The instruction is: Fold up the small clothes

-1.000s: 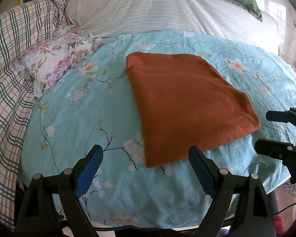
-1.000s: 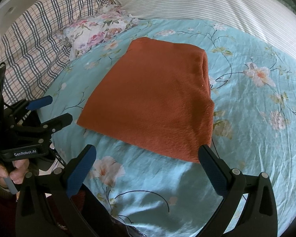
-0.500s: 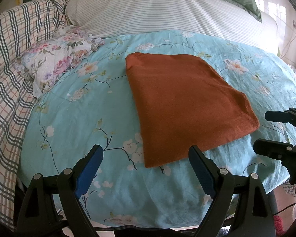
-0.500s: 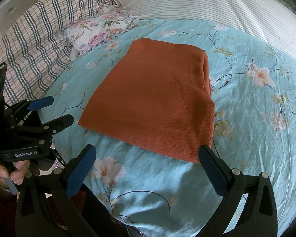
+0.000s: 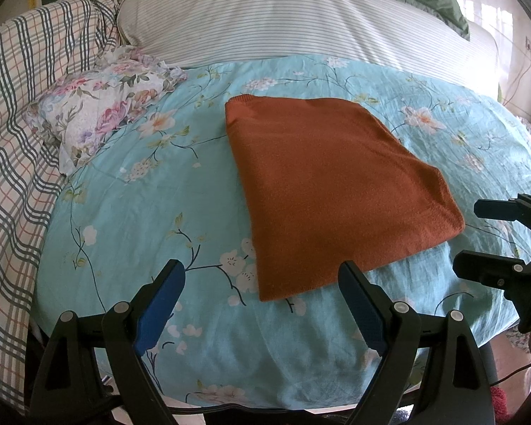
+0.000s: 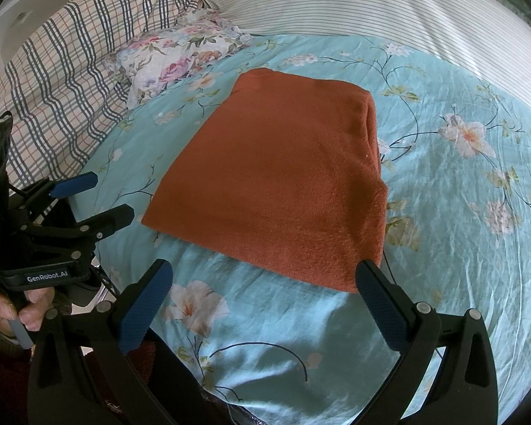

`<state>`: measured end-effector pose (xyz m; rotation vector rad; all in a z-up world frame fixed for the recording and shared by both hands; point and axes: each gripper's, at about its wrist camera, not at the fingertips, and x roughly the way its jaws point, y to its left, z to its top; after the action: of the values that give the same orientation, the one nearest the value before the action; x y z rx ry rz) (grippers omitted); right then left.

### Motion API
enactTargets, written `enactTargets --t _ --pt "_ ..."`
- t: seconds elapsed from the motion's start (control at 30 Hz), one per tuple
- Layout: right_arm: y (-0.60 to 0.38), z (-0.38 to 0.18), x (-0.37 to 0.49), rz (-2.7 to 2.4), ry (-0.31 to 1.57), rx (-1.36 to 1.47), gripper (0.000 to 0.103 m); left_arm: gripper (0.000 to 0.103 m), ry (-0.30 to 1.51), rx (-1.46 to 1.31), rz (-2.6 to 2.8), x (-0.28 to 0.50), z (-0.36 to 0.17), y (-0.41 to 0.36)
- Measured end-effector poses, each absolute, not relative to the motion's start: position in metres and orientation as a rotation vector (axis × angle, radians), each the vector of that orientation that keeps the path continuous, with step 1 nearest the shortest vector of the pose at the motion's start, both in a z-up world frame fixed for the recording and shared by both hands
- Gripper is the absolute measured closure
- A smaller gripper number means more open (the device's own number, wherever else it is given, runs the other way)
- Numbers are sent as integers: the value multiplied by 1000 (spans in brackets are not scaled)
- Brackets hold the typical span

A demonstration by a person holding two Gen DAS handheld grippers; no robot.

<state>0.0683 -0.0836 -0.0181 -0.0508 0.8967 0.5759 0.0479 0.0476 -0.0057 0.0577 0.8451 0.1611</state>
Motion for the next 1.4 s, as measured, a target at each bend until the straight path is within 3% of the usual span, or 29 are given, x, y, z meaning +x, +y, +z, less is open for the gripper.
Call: enactTargets --t 1.4 --pt "-77 -16 70 574 896 -54 0 14 841 59 143 56 -6 45"
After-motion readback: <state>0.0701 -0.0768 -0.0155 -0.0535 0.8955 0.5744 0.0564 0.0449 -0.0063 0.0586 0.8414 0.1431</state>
